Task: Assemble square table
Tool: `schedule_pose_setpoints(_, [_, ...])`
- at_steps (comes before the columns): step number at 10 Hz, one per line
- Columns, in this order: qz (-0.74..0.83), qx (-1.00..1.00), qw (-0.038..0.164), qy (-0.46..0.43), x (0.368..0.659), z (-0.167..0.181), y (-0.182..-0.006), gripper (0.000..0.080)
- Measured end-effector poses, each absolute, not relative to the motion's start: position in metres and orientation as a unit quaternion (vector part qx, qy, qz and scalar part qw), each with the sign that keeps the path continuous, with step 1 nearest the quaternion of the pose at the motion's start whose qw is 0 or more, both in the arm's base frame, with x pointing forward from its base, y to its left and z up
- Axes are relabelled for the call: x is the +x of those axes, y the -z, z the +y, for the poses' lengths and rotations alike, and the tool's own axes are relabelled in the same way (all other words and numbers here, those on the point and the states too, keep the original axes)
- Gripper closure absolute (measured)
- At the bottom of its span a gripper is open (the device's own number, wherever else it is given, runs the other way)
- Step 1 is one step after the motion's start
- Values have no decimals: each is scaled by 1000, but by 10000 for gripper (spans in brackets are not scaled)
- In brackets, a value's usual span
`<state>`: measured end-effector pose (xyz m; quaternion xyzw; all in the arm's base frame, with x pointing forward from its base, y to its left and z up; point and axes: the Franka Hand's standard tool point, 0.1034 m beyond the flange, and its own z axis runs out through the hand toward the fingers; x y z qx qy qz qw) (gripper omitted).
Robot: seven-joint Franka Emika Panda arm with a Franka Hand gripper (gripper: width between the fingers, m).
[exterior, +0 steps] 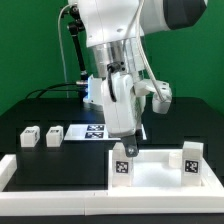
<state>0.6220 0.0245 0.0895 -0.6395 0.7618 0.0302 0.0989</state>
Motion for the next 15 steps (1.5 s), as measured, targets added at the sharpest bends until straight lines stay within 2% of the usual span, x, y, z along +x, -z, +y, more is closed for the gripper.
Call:
schedule_pose_setpoints(3, [747,-657,101,-25,623,24,-90,151])
schedule_pose_setpoints(5, [661,-742,111,3,628,22,-102,151])
schedule_pose_setpoints(7, [572,-813,107,14,617,34,-94,151])
schedule_pose_setpoints(11, [477,-872,105,26,617,34,-94,151])
schedule_pose_setpoints(15, [242,-965,93,50,613,22,-107,151])
